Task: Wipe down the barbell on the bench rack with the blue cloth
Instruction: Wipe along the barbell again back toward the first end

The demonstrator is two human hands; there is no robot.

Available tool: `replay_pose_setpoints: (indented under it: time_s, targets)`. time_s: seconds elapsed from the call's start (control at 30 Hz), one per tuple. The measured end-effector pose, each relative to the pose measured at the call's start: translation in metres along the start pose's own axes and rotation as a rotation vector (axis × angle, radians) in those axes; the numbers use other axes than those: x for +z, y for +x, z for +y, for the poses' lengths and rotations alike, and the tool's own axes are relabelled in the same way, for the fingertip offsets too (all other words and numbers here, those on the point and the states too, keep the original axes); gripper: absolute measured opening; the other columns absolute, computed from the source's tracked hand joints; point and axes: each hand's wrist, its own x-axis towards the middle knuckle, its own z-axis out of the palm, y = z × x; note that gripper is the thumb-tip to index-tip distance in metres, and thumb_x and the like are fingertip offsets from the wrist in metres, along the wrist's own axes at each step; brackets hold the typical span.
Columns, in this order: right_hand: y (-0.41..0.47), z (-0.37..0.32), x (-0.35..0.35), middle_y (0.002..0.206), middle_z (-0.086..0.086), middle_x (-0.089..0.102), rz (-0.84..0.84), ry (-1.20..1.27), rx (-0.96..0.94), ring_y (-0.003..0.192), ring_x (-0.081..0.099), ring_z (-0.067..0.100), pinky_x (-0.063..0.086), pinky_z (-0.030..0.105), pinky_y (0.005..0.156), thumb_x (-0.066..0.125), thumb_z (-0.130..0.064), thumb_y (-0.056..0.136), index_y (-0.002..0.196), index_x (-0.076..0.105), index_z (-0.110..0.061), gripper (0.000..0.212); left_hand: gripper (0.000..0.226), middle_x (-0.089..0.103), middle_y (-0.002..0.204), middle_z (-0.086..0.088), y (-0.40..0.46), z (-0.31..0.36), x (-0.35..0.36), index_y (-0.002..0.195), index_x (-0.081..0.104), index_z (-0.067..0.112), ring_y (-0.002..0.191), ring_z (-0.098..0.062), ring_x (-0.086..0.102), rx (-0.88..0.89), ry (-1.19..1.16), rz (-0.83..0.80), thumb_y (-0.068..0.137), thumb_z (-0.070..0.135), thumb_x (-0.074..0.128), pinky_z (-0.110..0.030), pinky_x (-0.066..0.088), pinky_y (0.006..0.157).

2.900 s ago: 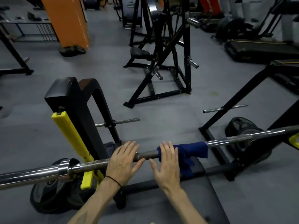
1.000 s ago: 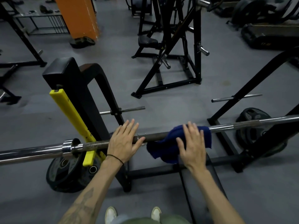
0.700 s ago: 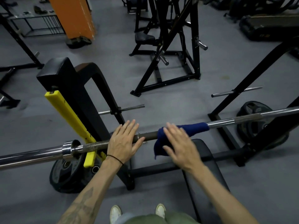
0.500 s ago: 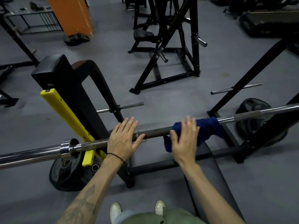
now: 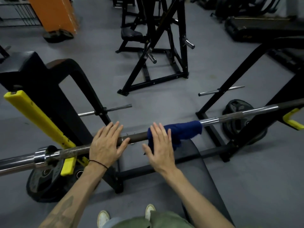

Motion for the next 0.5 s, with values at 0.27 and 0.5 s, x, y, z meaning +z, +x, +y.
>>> replay_pose_setpoints:
  time_s: [0.27,0.5]
  targets:
    - [0.01,0.016,-0.001,0.158,0.016,0.045,0.219,0.034,0.36,0.154,0.029,0.032,0.005,0.045,0.13,0.03,-0.052,0.109,0.147,0.051,0.0,0.068,0.06,0.043,0.156,-0.009,-0.004,-0.002,0.005,0.148,0.048,0.019,0.143,-0.027,0.041,0.072,-0.012,0.016,0.103,0.057,0.032,-0.045,0.034,0.116]
    - [0.005,0.054,-0.027,0.162,0.011,0.041,-0.017,-0.117,-0.14,0.153,0.034,0.025,0.018,0.047,0.128,0.033,-0.047,0.11,0.154,0.045,-0.007,0.061,0.056,0.064,0.111,-0.009,-0.014,-0.011,0.012,0.127,0.063,0.013,0.09,-0.025,0.064,0.249,-0.037,0.125,0.104,0.056,0.034,-0.039,0.052,0.076]
